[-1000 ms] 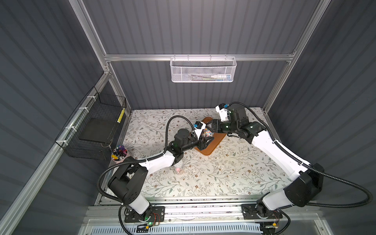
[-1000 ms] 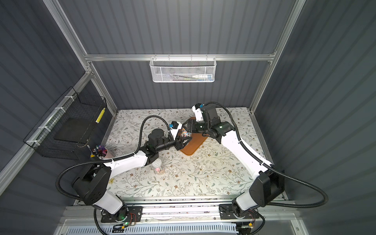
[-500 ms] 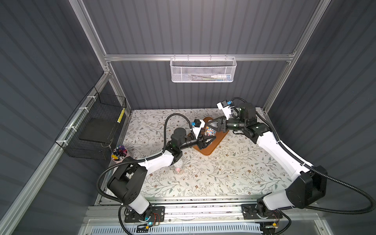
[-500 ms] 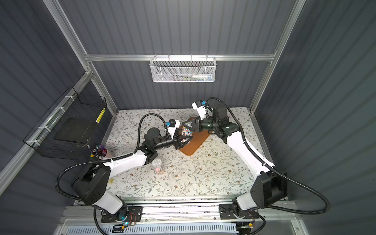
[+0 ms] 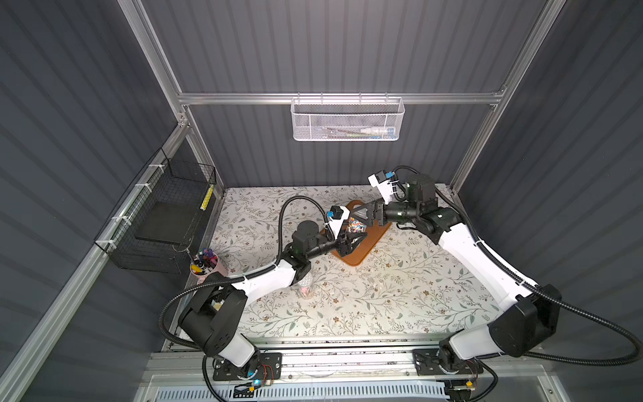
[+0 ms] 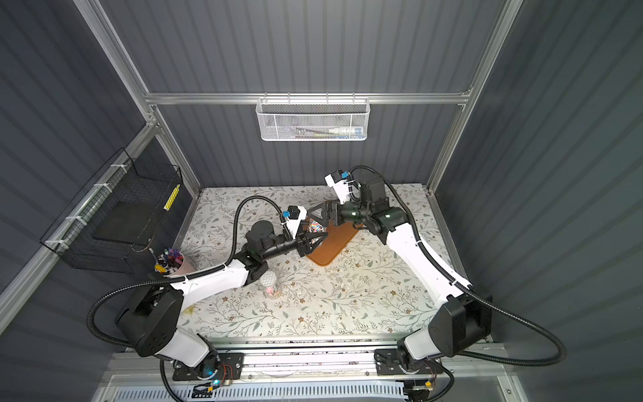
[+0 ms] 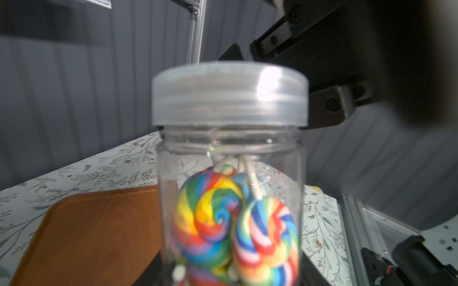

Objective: Pour the candies out of the jar
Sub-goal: Unscrew the lid from the jar.

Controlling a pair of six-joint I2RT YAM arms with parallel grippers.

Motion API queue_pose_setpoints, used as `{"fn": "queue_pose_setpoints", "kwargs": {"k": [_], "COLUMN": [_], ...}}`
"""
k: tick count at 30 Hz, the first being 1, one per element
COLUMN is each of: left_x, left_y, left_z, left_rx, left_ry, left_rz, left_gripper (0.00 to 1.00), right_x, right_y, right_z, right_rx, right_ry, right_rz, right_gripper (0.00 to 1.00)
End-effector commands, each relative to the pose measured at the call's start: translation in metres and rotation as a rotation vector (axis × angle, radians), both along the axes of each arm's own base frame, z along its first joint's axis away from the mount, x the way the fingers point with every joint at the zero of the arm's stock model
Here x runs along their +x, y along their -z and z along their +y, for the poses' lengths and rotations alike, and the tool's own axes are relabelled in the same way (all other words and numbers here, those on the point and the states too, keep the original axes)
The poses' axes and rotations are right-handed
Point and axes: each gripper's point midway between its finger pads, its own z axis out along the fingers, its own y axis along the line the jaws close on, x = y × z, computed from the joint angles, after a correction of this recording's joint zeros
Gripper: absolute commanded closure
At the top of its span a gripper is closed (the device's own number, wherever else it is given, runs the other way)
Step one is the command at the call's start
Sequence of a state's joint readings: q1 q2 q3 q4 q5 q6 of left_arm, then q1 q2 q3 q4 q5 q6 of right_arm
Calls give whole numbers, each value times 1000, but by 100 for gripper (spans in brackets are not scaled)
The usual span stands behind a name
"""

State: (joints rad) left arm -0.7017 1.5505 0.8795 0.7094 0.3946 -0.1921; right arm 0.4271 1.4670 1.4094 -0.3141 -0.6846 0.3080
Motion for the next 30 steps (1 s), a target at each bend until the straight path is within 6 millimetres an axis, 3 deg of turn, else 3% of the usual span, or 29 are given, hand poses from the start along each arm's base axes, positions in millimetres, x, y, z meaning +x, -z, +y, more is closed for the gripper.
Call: {"fn": "queue_pose_setpoints", "kwargs": {"k": [1, 15, 23, 27, 30], "left_x": [13, 20, 19, 10, -14], "left_y": [2, 10, 13, 11, -1], "left_z": [10, 5, 6, 1, -8], "left_rx": [53, 92, 97, 72, -10], "left_ry": [-111, -127, -130, -75, 113], "left_rz": [-39, -38, -31, -34, -33], "left_gripper": [100, 100, 100, 100, 100], "right_x": [14, 28, 31, 21, -5], "right_y": [2, 27, 26, 12, -9], "right_z": [-13, 3, 4, 14, 25], "right_rx": [-49, -109, -106, -52, 72], "right_ry": [145, 217, 235, 111, -120], "right_rz": [46, 114, 110, 15, -94], "right_gripper": [15, 23, 50, 55, 54]}}
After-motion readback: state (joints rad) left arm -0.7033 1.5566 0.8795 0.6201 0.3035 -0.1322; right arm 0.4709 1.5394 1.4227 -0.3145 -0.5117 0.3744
